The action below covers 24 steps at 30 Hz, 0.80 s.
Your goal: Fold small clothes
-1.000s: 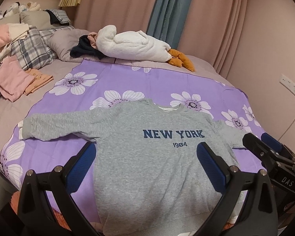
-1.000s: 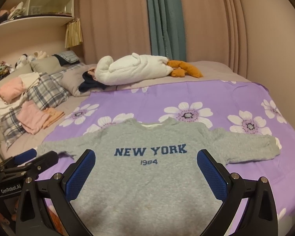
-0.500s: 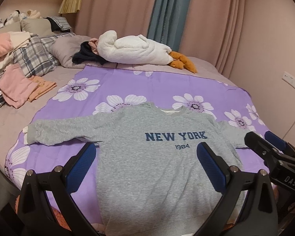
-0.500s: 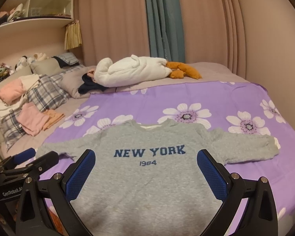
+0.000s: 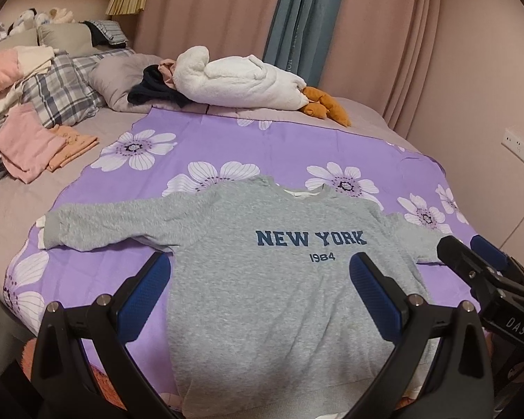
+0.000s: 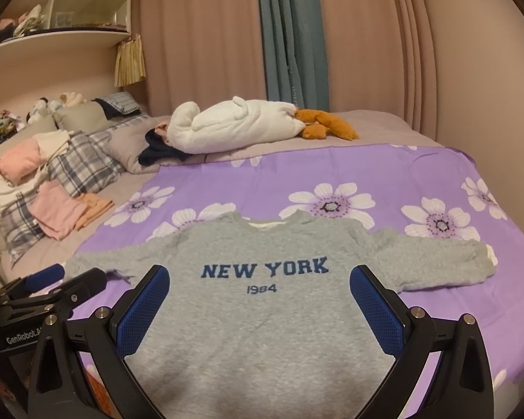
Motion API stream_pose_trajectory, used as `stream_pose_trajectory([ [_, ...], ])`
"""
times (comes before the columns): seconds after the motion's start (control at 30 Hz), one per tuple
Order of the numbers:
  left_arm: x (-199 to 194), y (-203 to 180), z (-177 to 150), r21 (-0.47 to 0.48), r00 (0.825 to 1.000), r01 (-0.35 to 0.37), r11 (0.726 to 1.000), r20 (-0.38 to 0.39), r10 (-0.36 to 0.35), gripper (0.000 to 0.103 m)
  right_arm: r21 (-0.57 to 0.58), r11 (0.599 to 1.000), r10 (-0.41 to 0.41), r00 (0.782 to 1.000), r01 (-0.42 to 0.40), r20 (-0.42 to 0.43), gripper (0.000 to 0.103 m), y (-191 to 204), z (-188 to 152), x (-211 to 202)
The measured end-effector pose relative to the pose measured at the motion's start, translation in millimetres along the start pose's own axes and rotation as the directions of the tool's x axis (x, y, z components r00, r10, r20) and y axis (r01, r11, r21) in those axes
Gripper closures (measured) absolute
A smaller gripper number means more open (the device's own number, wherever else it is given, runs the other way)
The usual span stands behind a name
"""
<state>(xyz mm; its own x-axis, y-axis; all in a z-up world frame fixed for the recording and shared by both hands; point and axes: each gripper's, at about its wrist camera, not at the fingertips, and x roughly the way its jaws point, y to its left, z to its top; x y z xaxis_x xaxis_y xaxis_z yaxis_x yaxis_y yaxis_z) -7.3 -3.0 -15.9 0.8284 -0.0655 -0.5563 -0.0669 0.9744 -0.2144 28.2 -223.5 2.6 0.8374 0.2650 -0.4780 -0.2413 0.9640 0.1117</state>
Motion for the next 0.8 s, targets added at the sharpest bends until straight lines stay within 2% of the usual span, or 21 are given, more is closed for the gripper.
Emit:
stream_pose_trajectory([
  [0.3,0.1,1.3,0.5,-0.045,0.998,0.052,0.998,-0.019,-0.053,0.000,-0.002,1.000,0.001,1.000,-0.001,-0.001,0.001,0.1,-0.6,-0.3],
  [0.8,-2.0,1.7,-1.8,-0.029,0.999,0.047,0.998,-0.011,-0.048,0.000,-0.001,1.000,-0.001,1.000,0.001,-0.001,0.001,0.4,-1.2,-0.6],
])
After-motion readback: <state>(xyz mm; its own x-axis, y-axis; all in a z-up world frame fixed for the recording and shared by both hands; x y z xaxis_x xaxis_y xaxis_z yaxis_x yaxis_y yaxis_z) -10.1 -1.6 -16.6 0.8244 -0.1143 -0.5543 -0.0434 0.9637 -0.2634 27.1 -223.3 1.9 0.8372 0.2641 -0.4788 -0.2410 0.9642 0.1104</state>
